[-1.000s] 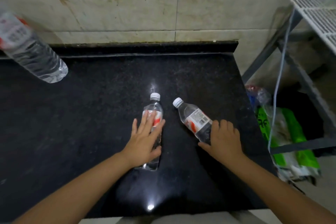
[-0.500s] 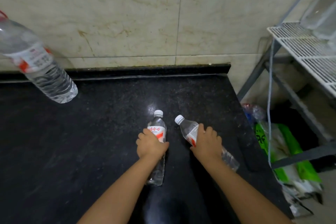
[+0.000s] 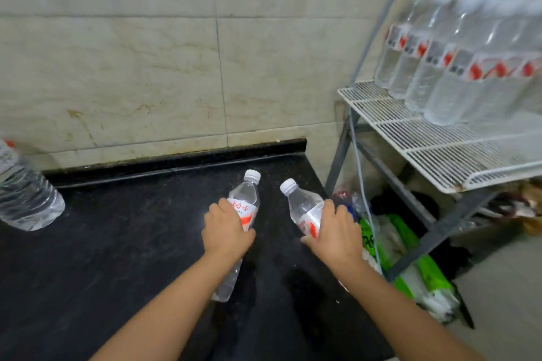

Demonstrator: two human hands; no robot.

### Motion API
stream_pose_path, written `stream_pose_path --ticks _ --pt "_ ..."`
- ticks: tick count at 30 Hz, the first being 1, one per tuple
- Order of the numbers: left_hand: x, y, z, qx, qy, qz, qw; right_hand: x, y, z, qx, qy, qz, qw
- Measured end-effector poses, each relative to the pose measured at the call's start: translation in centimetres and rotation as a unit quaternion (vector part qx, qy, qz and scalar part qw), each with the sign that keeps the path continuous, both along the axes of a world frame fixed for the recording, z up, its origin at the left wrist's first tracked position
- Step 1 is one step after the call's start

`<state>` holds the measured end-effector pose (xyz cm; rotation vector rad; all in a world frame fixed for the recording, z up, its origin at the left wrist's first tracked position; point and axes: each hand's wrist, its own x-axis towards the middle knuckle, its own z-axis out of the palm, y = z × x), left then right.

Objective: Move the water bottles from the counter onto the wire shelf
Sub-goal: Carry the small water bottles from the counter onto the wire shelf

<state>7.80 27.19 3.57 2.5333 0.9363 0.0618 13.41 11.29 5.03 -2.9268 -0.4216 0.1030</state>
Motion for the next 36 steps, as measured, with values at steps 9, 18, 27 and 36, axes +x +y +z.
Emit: stream_pose_path --ticks 9,18,27,36 --pt "6.0 -13.1 14.1 0.074 -0.242 -0.004 0.967 5.3 -12.7 14.3 0.221 -0.172 0.021 0.960" --pt "13.0 -28.2 19.3 0.079 -0.398 -0.012 0.914 11.9 -28.2 19.6 0.334 -0.247 0.045 0.908" --pt "23.5 -33.5 18.7 0.039 -0.399 -0.029 0.916 22.0 -32.6 18.6 0.399 -0.221 0.007 0.890" --pt "30.6 -35.4 17.0 0.000 -0.407 -0.009 0.913 30.3 -31.1 16.1 0.436 -0.202 0.000 0.877"
